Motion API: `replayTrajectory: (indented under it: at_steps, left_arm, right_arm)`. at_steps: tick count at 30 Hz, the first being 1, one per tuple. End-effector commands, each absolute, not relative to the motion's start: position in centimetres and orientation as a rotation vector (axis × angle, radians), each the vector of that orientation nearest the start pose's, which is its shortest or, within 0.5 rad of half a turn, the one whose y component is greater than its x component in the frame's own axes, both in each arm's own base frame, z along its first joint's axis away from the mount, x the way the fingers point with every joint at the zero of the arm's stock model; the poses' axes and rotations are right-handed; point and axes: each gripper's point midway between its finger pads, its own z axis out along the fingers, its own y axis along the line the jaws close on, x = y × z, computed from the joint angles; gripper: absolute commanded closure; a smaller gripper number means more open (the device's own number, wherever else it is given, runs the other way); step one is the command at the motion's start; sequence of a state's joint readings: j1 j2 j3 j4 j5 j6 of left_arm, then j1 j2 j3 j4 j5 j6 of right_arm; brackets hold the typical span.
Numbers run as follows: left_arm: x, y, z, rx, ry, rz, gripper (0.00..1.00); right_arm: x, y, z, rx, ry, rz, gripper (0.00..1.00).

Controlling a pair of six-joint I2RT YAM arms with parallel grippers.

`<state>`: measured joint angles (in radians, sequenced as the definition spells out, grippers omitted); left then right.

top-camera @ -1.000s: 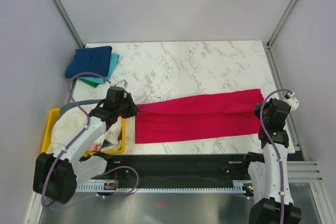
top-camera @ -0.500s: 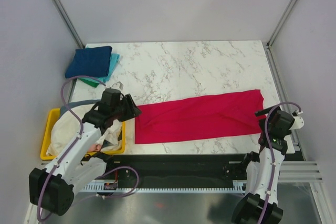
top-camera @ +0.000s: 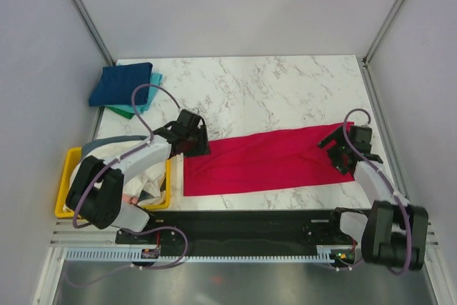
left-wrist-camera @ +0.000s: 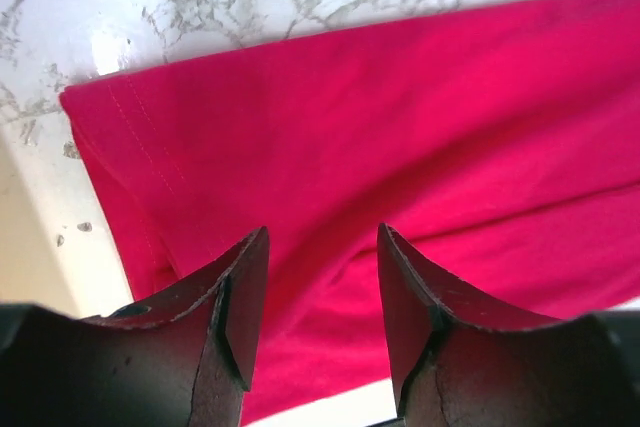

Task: Fold and stack the t-shirts

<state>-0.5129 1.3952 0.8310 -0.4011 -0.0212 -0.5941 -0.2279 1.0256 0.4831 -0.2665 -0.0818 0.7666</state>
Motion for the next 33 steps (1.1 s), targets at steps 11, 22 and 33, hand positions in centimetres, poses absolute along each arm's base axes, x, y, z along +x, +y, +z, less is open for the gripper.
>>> replayTrajectory:
  at_steps: [11, 22, 33]
  left_arm:
    - [27.2, -17.3, 0.3, -0.101, 2.731, -0.278, 0.47]
    - [17.2, -25.9, -0.3, -0.055, 2.864, -0.779, 0.52]
    - [6.4, -31.5, 5.3, 0.232, 2.846, -0.966, 0.52]
  right_arm:
    - [40.7, -0.2, 1.3, 1.039, 2.353, 0.268, 0.02]
    - [59.7, 21.9, -1.1, 0.398, 2.512, 0.541, 0.02]
    - [64.3, 24.7, -0.8, 0.376, 2.317, 0.716, 0.02]
